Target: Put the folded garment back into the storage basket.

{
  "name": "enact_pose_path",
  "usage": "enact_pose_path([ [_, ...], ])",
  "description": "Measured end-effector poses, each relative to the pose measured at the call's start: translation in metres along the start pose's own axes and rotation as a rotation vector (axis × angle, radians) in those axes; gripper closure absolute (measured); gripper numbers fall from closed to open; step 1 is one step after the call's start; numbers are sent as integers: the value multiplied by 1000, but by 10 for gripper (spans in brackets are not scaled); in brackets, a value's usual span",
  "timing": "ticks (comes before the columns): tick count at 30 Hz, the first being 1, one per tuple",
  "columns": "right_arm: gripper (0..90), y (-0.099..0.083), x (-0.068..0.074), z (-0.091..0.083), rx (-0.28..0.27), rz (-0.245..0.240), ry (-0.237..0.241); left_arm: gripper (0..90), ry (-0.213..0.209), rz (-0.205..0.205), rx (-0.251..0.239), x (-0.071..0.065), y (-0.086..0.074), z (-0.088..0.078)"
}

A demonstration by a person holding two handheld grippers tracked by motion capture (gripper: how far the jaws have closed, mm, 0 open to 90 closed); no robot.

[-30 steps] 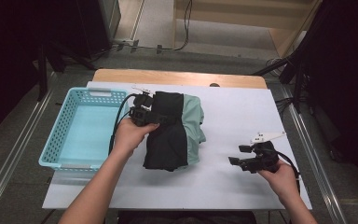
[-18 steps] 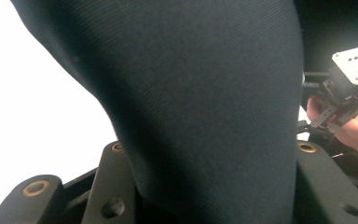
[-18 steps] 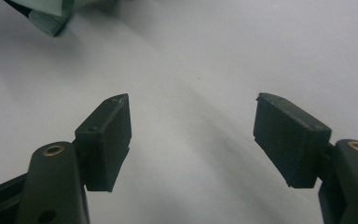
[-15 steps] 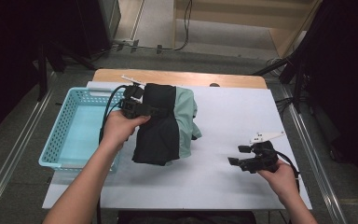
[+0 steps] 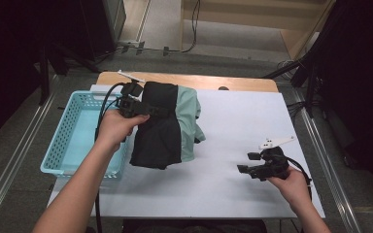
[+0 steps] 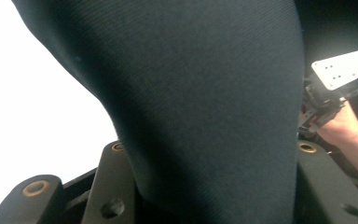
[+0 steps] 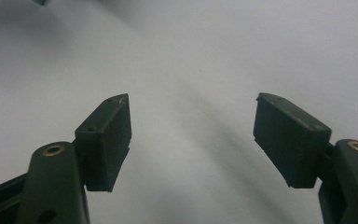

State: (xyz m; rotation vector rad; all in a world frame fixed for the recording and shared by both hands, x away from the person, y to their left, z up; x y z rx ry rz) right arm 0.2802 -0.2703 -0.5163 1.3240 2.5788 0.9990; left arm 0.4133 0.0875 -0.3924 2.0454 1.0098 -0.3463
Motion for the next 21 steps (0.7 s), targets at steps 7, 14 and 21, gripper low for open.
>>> enact_pose_path([
  [7,263,0,0,-1,-5,-1,-5,570,15,-6,-10,3,6,-19],
  [14,262,0,1,0,0,-3,-7,569,37,-4,-11,5,6,-34],
  [21,263,0,0,0,-2,-3,-10,569,43,-18,-13,12,5,-48],
])
Point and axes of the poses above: each handheld gripper's, and its own axes: z roughly forward along the jaws, y roughly out of its top, x roughly to its left, the point moved 5 cm from there along z, roughly forward along the jaws, and after that the axes turned 3 degrees about x, right-handed, at the moved point
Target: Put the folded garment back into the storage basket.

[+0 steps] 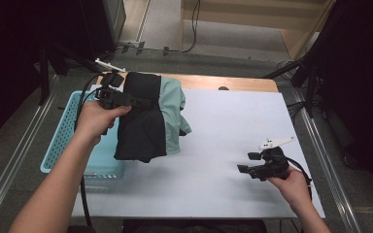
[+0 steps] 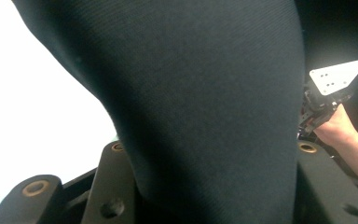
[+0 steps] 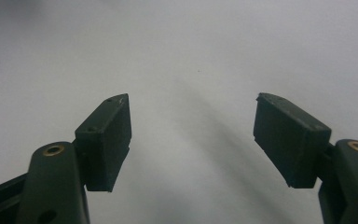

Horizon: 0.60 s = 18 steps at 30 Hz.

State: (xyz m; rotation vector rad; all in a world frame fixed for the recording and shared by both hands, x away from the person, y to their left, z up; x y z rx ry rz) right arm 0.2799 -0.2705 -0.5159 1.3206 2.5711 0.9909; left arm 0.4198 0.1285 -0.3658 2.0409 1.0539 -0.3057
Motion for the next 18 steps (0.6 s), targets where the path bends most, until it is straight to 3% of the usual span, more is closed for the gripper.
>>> enact_pose_path([
  [18,263,0,-1,2,6,1,-1,568,14,-55,-23,28,-12,-37],
])
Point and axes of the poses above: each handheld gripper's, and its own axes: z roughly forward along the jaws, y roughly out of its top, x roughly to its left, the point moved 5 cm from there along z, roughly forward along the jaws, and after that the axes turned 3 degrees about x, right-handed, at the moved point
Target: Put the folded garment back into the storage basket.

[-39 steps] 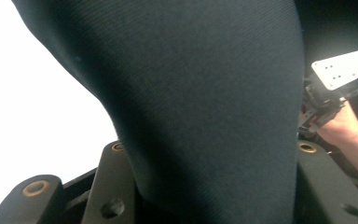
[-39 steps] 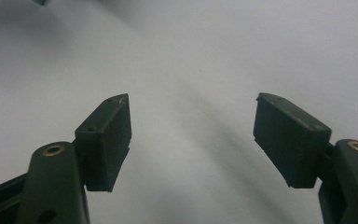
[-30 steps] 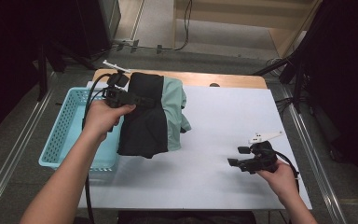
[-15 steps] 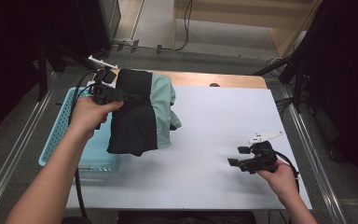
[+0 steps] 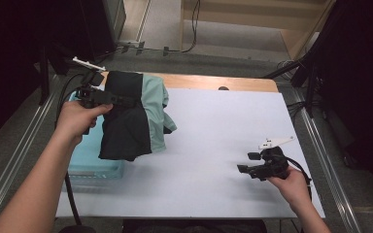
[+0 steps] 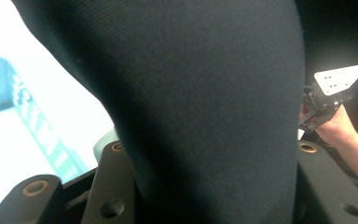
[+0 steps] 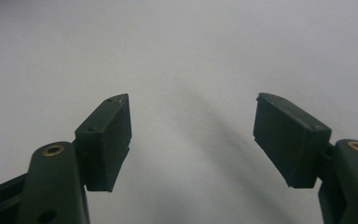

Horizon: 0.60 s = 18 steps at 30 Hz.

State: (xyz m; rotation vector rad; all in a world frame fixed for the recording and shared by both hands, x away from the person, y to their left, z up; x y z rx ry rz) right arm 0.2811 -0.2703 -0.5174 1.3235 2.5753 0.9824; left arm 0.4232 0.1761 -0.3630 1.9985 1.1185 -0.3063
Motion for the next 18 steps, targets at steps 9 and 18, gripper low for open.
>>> enact_pose_path([
  [9,263,0,-1,0,3,-4,-3,568,16,-3,-2,11,-5,-11],
  [18,263,0,-1,0,6,-1,-9,568,42,-15,-11,19,-10,-26],
])
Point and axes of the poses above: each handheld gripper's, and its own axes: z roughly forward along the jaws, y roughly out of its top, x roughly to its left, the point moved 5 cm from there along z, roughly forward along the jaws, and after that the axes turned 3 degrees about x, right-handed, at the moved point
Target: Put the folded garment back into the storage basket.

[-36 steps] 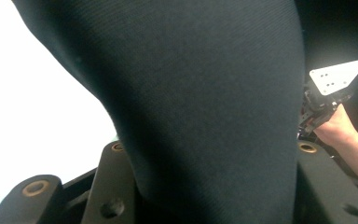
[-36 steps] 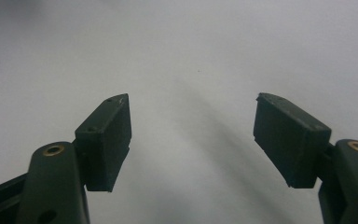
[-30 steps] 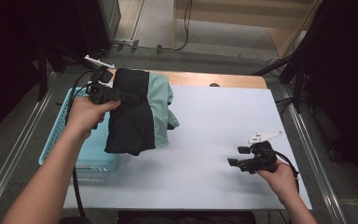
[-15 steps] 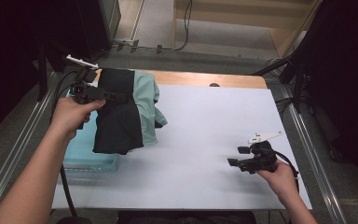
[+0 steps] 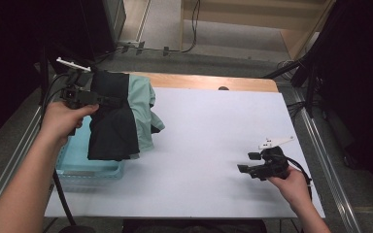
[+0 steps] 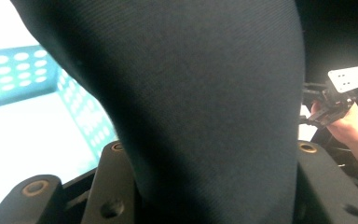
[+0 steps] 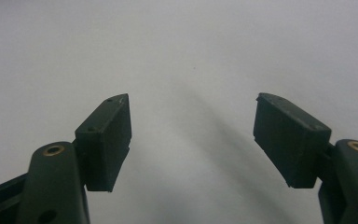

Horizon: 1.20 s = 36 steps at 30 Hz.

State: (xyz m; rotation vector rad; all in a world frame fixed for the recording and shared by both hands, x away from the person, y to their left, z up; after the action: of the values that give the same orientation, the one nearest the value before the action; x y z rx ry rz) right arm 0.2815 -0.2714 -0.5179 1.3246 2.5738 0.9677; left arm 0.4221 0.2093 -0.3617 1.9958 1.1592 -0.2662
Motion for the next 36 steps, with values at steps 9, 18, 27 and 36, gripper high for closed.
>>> enact_pose_path([
  [9,263,0,0,0,1,3,-4,567,12,13,-11,8,-8,-15],
  [18,263,0,0,0,7,5,-5,567,16,5,-24,15,-12,-25],
  [27,263,0,0,1,5,6,-4,567,22,-10,-56,21,-19,-45],
  [36,263,0,0,1,6,4,-4,567,41,-15,-57,27,-27,-57],
])
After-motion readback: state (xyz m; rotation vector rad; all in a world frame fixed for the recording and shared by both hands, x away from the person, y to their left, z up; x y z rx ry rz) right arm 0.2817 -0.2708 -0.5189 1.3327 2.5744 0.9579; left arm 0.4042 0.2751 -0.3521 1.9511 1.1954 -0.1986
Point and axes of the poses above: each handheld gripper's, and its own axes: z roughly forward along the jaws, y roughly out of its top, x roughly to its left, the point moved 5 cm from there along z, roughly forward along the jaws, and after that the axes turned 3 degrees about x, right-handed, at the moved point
